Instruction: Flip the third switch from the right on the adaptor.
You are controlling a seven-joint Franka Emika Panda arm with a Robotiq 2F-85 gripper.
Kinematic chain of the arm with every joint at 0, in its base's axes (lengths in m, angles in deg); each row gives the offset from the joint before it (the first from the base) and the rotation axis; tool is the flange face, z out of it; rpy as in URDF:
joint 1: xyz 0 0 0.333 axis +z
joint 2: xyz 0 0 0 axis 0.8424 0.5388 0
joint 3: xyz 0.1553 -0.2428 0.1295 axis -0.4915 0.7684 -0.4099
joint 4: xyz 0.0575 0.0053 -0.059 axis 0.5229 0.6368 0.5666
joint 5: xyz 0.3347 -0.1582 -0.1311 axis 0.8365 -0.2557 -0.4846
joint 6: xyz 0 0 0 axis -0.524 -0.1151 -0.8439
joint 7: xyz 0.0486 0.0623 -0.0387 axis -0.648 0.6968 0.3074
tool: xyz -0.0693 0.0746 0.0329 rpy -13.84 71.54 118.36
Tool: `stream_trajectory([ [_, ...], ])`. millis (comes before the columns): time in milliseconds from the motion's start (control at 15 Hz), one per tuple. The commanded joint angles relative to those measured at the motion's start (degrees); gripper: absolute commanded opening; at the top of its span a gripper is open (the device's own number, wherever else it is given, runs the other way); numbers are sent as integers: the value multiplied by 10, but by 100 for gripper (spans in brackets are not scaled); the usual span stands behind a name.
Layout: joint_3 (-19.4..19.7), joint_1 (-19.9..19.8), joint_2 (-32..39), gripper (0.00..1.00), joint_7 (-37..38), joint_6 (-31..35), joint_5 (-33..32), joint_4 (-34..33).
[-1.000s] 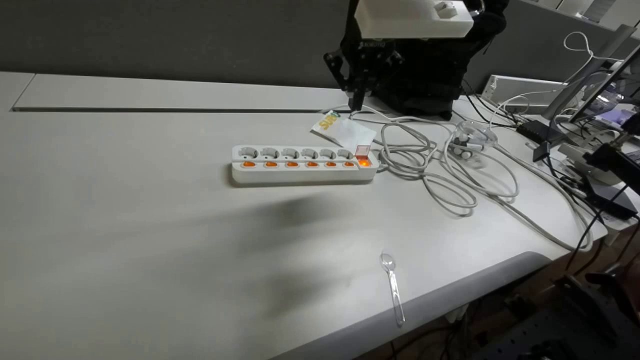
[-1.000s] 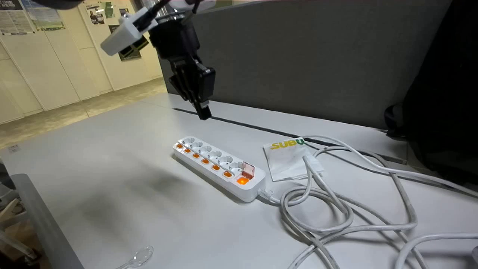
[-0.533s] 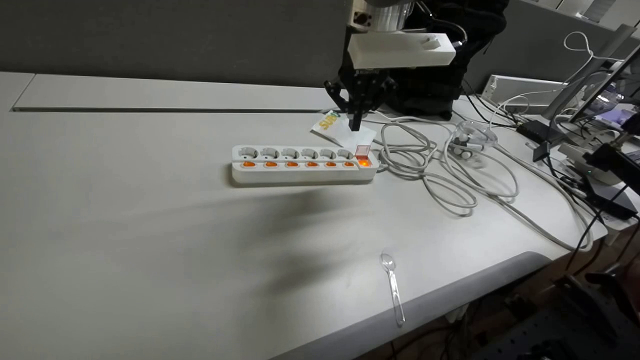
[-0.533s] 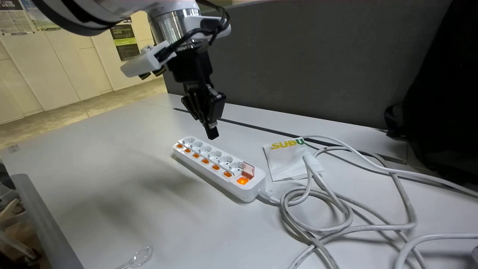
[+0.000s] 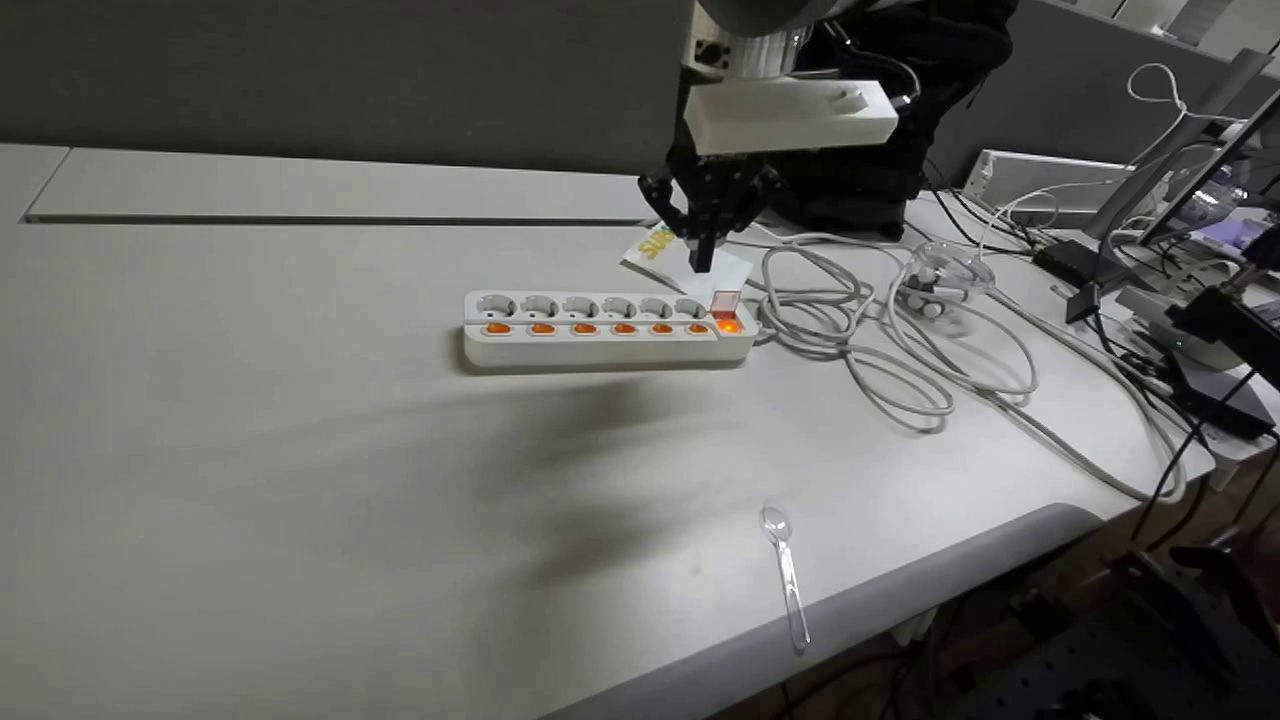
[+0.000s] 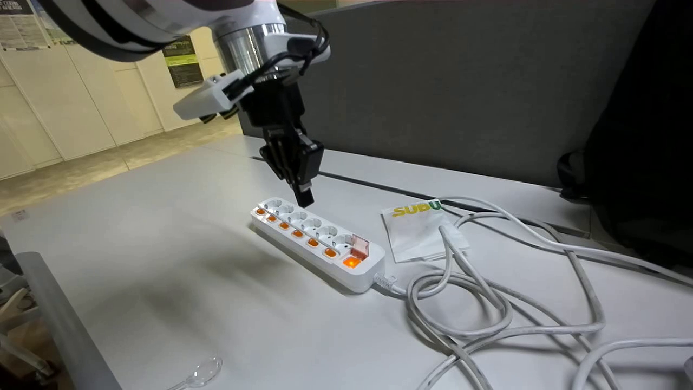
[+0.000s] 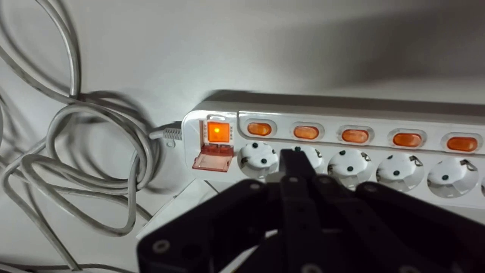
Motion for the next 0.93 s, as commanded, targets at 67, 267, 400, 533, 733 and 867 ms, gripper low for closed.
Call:
stream_trajectory([
  [67,19,30,32,0,22,25,-7,-9],
  [267,29,43,50,0,25,39,-6,-12],
  [400,35,49,60,0,24,45,-2,-13],
  [533,40,53,70,0,21,50,2,-16],
  [733,43,52,84,0,13,57,13,-21],
  [867,44,53,90,0,11,61,20,-24],
])
